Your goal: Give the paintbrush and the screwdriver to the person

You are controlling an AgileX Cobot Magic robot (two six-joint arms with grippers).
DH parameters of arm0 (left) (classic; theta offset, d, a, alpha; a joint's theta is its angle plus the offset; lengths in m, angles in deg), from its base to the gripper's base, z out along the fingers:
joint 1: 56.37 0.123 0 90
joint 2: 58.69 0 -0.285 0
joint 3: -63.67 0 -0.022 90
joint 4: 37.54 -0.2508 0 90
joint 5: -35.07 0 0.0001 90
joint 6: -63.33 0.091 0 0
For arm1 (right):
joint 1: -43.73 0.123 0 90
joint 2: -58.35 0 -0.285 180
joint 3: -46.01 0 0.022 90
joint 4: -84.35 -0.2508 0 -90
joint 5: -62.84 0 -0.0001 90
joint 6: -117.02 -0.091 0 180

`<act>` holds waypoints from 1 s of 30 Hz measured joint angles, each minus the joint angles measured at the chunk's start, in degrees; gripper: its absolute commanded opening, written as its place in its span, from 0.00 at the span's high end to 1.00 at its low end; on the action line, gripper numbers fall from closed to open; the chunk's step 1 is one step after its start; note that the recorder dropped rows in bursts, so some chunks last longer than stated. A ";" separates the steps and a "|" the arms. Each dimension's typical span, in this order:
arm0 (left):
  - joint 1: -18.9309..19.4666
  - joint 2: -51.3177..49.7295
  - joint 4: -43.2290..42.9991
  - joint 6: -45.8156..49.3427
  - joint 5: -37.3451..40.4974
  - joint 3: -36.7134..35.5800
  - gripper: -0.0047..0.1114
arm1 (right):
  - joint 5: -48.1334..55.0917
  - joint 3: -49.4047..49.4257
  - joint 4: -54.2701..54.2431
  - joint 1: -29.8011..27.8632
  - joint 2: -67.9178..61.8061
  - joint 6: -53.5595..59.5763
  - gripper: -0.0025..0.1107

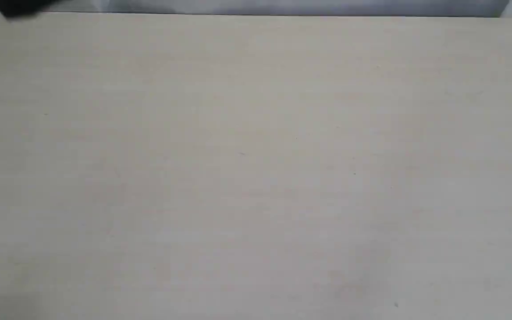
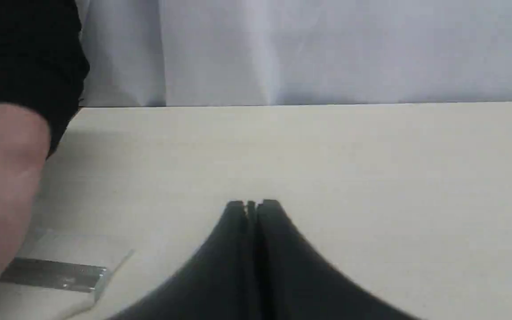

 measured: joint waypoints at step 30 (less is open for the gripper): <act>0.00 0.00 0.00 0.00 0.00 0.00 0.96 | 1.59 40.78 5.52 6.08 42.79 -11.44 0.94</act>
